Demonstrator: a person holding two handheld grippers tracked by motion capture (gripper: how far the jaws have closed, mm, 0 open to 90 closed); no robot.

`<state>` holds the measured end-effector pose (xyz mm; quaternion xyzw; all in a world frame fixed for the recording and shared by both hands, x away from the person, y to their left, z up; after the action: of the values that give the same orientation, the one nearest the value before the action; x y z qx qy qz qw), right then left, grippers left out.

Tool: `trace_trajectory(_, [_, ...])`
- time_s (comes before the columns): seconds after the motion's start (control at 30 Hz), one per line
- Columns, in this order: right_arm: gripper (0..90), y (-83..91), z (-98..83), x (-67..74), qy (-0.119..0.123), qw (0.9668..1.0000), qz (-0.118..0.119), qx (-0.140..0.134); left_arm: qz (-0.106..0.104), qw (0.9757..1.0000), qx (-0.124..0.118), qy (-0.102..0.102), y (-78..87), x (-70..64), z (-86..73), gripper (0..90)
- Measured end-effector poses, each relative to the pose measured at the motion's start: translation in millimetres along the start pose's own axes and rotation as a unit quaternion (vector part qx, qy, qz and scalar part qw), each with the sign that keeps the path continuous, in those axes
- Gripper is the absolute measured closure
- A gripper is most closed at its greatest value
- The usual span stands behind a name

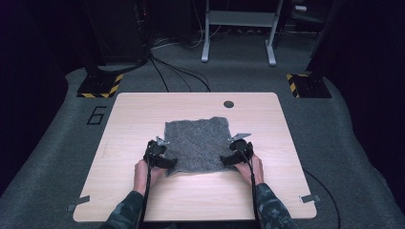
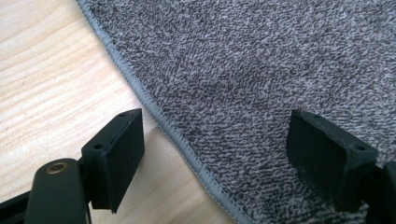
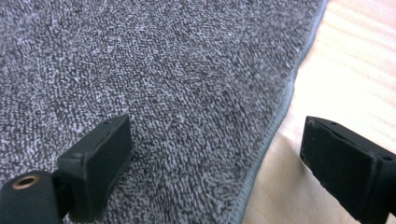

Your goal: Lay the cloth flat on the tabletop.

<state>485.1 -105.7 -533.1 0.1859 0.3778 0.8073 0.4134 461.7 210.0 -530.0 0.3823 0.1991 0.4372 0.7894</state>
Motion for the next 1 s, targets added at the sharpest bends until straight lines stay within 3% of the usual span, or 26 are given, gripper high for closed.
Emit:
trace_trajectory(0.13, [8.5,2.5,-5.1,-0.8,-0.007,1.0000,-0.002,-0.003,-0.005,1.0000,0.007,-0.004,-1.6,2.0,2.2,16.4])
trace_trajectory(0.5, [8.2,12.2,-18.8,4.7,-0.021,0.9996,-0.006,-0.015,-0.012,0.9999,-0.004,-0.008,-3.6,1.1,1.5,14.6])
trace_trajectory(1.0, [8.1,22.3,-31.2,10.3,-0.007,0.9998,-0.002,-0.016,-0.015,0.9997,-0.005,-0.016,8.0,-9.2,-13.3,14.2])
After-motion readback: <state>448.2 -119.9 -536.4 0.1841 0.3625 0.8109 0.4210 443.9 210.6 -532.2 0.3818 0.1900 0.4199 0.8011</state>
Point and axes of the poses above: each handheld gripper's, and its own axes: y roughly backward along the jaws, z roughly out of its top, x roughly to its left, the point moved 2 cm from there along -y, roughly forward along the jaws
